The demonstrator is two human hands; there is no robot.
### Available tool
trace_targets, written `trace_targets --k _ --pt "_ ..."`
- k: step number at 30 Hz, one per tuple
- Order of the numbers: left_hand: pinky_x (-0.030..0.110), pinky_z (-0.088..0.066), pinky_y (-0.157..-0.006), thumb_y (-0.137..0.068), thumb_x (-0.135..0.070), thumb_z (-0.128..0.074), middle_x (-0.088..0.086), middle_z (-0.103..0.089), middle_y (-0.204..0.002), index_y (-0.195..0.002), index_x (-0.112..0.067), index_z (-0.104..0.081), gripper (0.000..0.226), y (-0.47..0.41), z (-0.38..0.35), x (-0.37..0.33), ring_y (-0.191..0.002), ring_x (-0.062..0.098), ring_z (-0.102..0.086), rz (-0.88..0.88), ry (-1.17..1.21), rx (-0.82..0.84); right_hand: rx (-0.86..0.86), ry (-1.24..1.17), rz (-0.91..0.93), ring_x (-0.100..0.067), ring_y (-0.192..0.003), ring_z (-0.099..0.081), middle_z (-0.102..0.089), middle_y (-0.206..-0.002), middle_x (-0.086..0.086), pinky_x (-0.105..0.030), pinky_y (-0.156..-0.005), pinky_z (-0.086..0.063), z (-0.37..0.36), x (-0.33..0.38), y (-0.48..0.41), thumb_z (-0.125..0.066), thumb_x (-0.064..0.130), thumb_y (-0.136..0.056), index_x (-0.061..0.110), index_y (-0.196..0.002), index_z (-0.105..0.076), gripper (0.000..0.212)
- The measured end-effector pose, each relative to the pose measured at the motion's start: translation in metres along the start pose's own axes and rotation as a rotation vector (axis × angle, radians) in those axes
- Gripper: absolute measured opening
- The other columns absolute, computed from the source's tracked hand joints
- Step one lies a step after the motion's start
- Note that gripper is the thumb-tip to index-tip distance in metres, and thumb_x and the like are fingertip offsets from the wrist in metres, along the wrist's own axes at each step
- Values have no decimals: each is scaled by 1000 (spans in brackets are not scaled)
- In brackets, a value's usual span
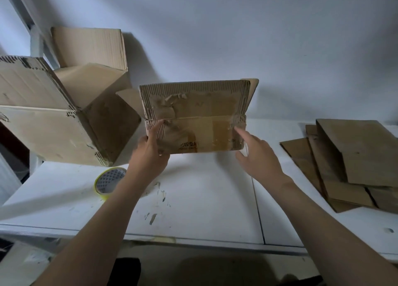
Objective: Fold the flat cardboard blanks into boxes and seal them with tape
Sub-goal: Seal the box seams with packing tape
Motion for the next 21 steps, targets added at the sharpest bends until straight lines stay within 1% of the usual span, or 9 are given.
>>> trace_targets --k 1,3,4,6,8,10,13,19,21 --pt "52 -55 -90 -84 -34 -63 10 -62 -120 -153 -55 -8 91 -4 0 4 -98 34 -64 18 1 10 28 -10 -5 -29 -126 -51 -49 -150 6 -43 -97 -49 -5 3 -2 -57 26 -97 38 -155 -29 66" --pt "54 -47 -102 -84 -35 -66 16 -54 -133 -154 -53 -8 93 -12 1 8 -115 37 -58 97 -16 20 85 9 -12 -30 -127 -46 -42 -155 8 -44 -96 -49 -16 10 -8 -53 24 -97 39 -157 -24 69" --pt "53 -44 -106 -85 -35 -69 15 -46 -141 -154 -52 -8 93 -16 1 10 -124 39 -52 159 -20 44 118 29 -14 -32 -126 -44 -40 -156 8 -45 -95 -48 -21 13 -11 -52 25 -97 39 -158 -21 70" --pt "55 -39 -109 -83 -47 -72 7 -36 -152 -150 -58 -6 94 -24 2 15 -135 39 -41 252 -17 89 192 67 -28 -37 -127 -41 -34 -159 7 -48 -97 -47 -33 20 -18 -52 28 -96 39 -159 -15 74" --pt "56 -37 -111 -83 -55 -69 1 -33 -157 -148 -59 -5 91 -32 0 23 -138 39 -35 274 -61 153 271 90 -51 -42 -130 -38 -26 -162 5 -50 -99 -44 -47 24 -25 -52 29 -95 40 -159 -9 78" --pt "55 -34 -113 -91 -48 -64 2 -33 -158 -154 -53 -6 86 -40 -2 27 -141 39 -29 278 -98 213 341 121 -54 -44 -132 -37 -18 -165 6 -49 -97 -44 -61 28 -32 -53 28 -93 41 -159 -3 84" --pt "56 -32 -113 -96 -40 -59 3 -31 -160 -154 -56 -3 82 -51 -8 29 -146 36 -21 267 -85 223 366 122 -112 -46 -137 -32 -1 -169 7 -50 -101 -41 -76 27 -44 -55 30 -91 43 -158 7 92" --pt "61 -21 -115 -97 -43 -56 3 -30 -161 -153 -56 10 88 -59 -24 14 -149 37 -17 299 -210 246 349 184 -134 -45 -138 -33 1 -169 11 -48 -100 -41 -77 18 -57 -55 33 -90 45 -157 7 92" --pt "62 -22 -113 -96 -47 -57 2 -27 -162 -153 -54 14 92 -58 -27 7 -150 37 -15 304 -265 267 377 205 -135 -44 -140 -30 0 -169 12 -49 -103 -40 -71 16 -54 -54 33 -91 47 -156 8 91"
Point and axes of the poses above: each hand's wrist, its own y-axis away from the middle knuckle, its own z-axis out of the back of the hand, x = y × z, the point moved 1 cm from there along -y, towards the middle knuckle
